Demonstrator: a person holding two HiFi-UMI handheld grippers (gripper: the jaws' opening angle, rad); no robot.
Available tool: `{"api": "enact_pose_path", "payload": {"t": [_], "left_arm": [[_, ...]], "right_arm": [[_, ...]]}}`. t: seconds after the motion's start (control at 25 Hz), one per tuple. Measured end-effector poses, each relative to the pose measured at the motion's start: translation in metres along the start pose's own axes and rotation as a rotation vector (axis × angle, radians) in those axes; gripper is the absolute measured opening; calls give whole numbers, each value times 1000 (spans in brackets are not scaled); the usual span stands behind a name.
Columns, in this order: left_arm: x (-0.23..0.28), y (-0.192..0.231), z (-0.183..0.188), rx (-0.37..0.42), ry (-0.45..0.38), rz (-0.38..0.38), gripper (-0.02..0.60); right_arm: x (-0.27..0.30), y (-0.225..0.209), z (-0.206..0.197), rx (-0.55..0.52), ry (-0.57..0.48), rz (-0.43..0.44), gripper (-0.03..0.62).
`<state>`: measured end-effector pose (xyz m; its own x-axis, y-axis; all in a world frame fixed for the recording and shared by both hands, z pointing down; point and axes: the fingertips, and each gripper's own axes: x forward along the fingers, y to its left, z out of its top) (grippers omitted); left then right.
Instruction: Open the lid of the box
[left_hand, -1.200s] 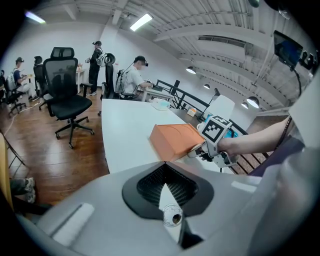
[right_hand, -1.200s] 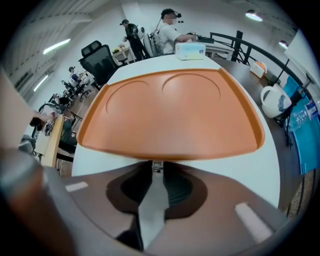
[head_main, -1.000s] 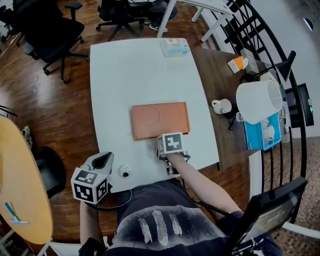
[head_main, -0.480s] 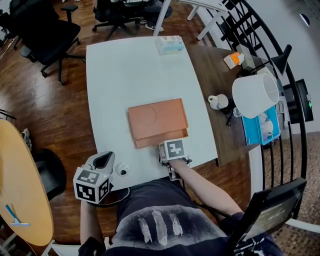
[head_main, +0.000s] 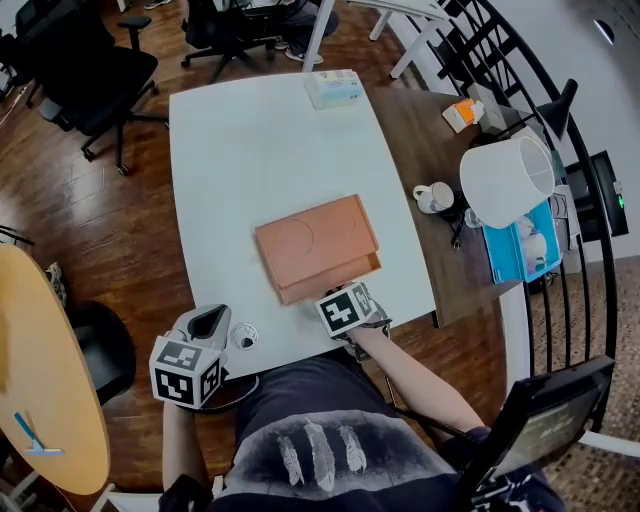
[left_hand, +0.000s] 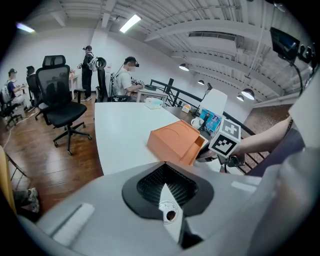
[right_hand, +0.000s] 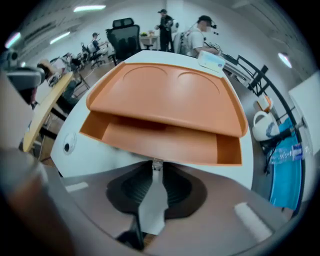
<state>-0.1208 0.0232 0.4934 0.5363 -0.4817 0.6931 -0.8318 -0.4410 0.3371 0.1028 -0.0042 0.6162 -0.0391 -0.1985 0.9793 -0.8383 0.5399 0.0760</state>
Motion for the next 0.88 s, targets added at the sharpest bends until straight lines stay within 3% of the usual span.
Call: {"api": "enact_pose_path", "payload": {"t": [0.12,0.52,0.88], "left_arm": [[1,-2,1,8,1,-1,17],[2,-8,3,17,-5,-2,17],[10,-20,3,16,-5,-37,17]], "right_arm": [[1,-3,-5,-76,33,0,67],[-4,2,-48,-24,96,97,66],[-4,3,-76,-62,132,100,66]]}}
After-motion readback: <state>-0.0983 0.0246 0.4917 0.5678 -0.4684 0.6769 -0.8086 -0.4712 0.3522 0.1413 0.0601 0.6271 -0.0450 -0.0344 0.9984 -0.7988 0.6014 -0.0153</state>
